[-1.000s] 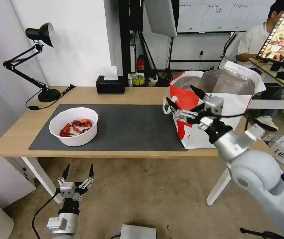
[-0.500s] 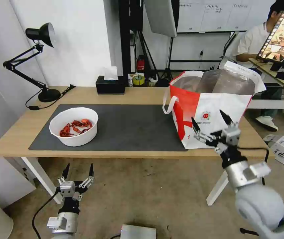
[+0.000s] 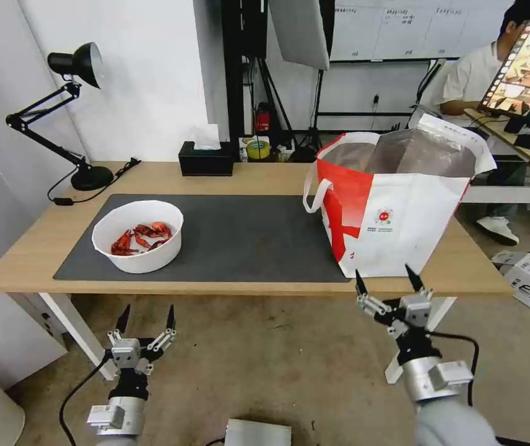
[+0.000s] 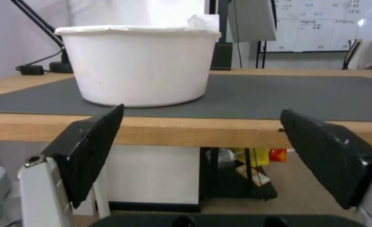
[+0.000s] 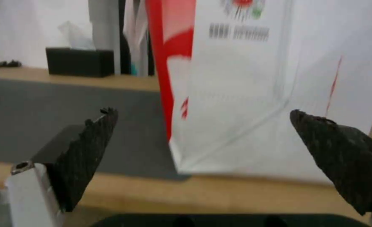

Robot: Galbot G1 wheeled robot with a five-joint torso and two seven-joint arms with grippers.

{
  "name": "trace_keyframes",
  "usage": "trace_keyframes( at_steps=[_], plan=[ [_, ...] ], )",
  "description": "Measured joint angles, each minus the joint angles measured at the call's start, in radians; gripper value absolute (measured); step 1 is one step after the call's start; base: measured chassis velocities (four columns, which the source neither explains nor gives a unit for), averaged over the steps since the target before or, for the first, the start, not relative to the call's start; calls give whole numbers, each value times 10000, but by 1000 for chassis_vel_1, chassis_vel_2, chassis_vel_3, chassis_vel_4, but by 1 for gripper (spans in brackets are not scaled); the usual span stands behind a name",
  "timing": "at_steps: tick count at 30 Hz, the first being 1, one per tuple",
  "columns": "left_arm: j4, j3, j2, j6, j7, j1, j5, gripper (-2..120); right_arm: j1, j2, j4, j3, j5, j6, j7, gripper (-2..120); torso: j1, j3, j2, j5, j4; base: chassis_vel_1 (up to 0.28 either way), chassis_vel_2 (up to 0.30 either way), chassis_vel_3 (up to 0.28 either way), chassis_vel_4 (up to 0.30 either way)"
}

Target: Pick up the trash from the table and place it into the takeout bag.

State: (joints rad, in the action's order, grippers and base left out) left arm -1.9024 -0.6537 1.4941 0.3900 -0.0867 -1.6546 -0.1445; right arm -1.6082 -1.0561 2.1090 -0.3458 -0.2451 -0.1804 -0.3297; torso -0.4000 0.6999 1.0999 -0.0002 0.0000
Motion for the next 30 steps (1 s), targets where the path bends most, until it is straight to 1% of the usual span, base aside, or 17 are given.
trace_keyframes(
  at_steps=[5, 11, 24, 30],
  plan=[
    [-9, -18, 24, 18, -4, -39, 3, 100, -107, -174, -293, 369, 53, -29, -116, 100, 0, 0, 0, 1, 0, 0, 0, 0, 0],
    [-35, -55, 40, 30, -5, -57, 4, 100, -190, -355, -456, 547, 220, -152, -132, 100, 0, 1, 0, 1, 0, 0, 0, 0, 0],
    [-78, -91, 59, 66, -6, -90, 6, 100, -233, -384, -538, 471, 312, -324, -129, 100, 0, 1, 0, 1, 0, 0, 0, 0, 0],
    [-88, -167, -67, 75, -5, -68, 13, 100, -170, -364, -524, 469, 294, -325, -124, 100, 0, 1, 0, 1, 0, 0, 0, 0, 0]
  ],
)
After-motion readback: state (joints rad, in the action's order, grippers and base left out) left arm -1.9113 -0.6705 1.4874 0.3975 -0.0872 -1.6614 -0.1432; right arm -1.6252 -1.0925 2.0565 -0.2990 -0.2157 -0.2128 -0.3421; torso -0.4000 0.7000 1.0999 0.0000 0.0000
